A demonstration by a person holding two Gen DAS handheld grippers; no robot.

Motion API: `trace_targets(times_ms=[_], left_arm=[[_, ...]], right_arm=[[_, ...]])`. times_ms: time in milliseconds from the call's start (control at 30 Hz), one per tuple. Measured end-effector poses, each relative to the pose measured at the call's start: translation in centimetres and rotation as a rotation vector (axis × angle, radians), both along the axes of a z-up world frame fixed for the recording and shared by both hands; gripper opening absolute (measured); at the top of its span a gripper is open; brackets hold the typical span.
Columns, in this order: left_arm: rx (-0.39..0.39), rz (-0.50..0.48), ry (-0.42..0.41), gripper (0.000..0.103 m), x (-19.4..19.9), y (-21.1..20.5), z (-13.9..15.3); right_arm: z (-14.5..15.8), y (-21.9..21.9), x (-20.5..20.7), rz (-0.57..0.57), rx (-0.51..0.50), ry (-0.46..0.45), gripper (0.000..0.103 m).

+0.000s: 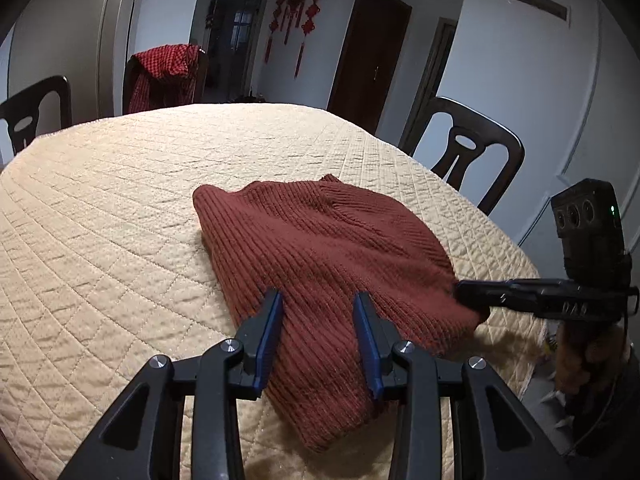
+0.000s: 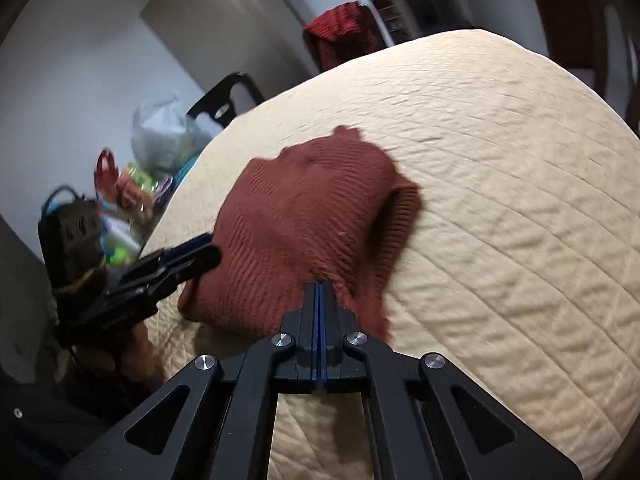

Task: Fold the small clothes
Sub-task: 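Hold the folded bundle edge with the right gripper and press it flat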

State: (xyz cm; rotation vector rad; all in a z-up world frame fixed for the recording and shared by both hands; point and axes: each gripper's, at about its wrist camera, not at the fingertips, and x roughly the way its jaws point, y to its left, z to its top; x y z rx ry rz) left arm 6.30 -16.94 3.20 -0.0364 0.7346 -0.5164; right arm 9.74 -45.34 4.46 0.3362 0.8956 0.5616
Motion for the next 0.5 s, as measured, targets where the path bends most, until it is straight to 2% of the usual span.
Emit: trace_targets(times_ms=[100, 233, 300, 467, 500], left_arm=[[-0.006, -0.002, 0.012, 0.039, 0.3, 0.3, 0.5], [-0.006, 0.019, -0.028, 0.039, 1.5, 0.5, 2.0], [0.002, 0.036, -0.037, 0.039, 2.4, 0.2, 2.2], [0.054, 0.064, 0.022, 0.039, 4.0, -0.7, -0.1], [0.061, 0.065, 0.007, 0.039, 3.8, -0.9, -0.3]], right_arm=[[0.5, -0.2, -0.1, -0.025, -0.024, -0.006, 0.0], [3.2, 1.1, 0.6, -0.04, -0.044, -0.1, 0.001], [3.6, 2.0, 1.7, -0.04, -0.066, -0.119, 0.001], [0.7, 3.2, 5.2, -0.064, -0.152, -0.05, 0.0], [0.5, 2.8, 5.3, -0.07, -0.13, -0.062, 0.0]])
